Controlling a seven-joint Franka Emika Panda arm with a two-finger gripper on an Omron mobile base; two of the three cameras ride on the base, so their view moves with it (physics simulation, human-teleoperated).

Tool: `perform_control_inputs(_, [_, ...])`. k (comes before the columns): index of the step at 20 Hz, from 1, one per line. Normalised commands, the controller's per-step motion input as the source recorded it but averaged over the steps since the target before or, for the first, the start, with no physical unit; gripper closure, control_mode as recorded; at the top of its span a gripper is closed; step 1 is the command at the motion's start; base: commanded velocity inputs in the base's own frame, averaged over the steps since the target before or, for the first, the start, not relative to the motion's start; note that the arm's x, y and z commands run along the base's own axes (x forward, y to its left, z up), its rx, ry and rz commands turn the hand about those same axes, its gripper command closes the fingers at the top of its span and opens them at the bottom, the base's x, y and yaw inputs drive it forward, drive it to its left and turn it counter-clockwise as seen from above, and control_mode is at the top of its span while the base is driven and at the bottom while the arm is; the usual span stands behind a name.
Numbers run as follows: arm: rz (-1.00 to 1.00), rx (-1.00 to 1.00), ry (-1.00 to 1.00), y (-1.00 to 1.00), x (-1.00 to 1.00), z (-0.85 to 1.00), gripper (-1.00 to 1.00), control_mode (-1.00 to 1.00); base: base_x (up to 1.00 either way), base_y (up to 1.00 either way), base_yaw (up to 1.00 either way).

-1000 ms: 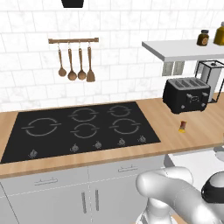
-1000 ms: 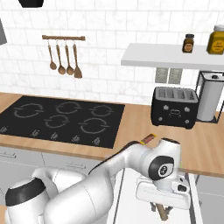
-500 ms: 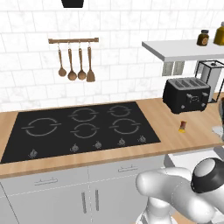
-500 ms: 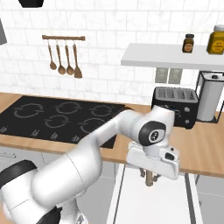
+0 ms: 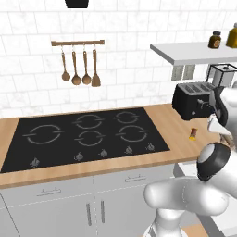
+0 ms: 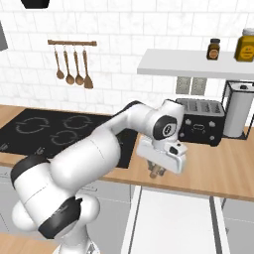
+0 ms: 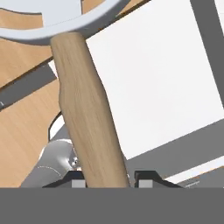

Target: Pick the pizza cutter from the drawer and place it on the counter.

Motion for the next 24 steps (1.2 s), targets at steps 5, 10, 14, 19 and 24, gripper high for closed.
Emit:
perform_control_inputs(5, [-0.05,0.05,0.0,-0.01,0.96,-0.61,1.0,-1.0,0.0,0.0,0.0])
perform_control_inputs(10, [0.0,0.03,0.0,-0.13,0.7,-0.33,1.0,-1.0,0.0,0.0,0.0])
perform_control_inputs(14, [0.0,0.04,0.0,-0.24,0.59,-0.14,1.0,-1.0,0.0,0.0,0.0])
perform_control_inputs(19, [0.0,0.01,0.0,-0.19,0.5,-0.43,1.0,-1.0,0.0,0.0,0.0])
perform_control_inputs(24, [0.0,0.0,0.0,-0.09,0.35,-0.67,1.0,-1.0,0.0,0.0,0.0])
